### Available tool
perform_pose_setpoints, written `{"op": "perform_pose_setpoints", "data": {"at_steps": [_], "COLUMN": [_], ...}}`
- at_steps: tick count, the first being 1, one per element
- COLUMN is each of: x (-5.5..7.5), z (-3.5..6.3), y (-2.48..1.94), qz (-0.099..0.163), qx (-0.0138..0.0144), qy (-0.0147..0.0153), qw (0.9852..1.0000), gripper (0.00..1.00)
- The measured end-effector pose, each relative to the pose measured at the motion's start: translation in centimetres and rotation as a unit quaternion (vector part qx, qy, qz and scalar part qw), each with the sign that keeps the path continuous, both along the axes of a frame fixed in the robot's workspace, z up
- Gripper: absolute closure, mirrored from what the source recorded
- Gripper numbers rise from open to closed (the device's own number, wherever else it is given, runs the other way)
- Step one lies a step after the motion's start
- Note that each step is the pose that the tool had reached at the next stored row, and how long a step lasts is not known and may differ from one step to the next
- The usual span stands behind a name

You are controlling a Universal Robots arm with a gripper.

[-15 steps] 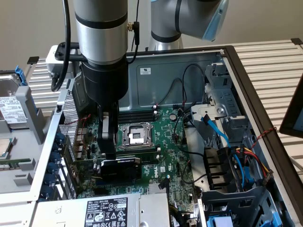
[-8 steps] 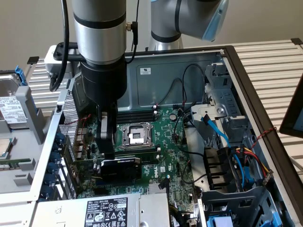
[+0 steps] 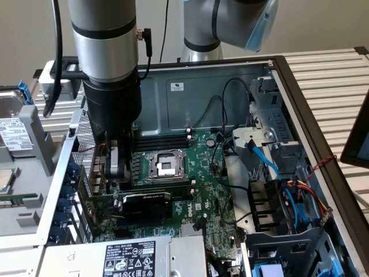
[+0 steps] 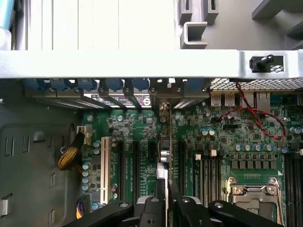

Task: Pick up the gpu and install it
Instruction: 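Press down on the gpu until it lock into place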

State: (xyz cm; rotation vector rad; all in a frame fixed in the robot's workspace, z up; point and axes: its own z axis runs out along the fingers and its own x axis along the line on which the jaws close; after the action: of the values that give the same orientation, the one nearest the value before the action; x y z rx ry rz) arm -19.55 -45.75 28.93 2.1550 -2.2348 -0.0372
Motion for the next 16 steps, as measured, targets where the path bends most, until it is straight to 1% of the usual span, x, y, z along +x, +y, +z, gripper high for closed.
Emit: {"op": "perform_pose_setpoints", "data": {"at_steps": [1,2,3,5,8,10,14,16], "x": [-0.1,-0.2,-0.3,-0.4,-0.5,-0.5,-0.6,-0.7], "z": [-0.04,-0.11,-0.23,-0.52,-1.07,-1.34,-1.62,-1.78], "y": [0.05,0.12,0.18,0.24,0.28,0.32,0.56,0.61], "qz": [0.0,0.001,0.001,0.003,0.006,0.007,0.007,0.008], "qx": [-0.0001,0.0,0.0,0.0001,0.0001,0.0001,0.0001,0.0001], "qy": [-0.0044,-0.0078,-0.0103,-0.0127,-0.0138,-0.0138,-0.0139,-0.0138], "qw": [1.0,1.0,0.9999,0.9999,0.9999,0.9999,0.9999,0.9999], "gripper": [0.86,0.89,0.89,0.89,0.89,0.89,0.89,0.89]}}
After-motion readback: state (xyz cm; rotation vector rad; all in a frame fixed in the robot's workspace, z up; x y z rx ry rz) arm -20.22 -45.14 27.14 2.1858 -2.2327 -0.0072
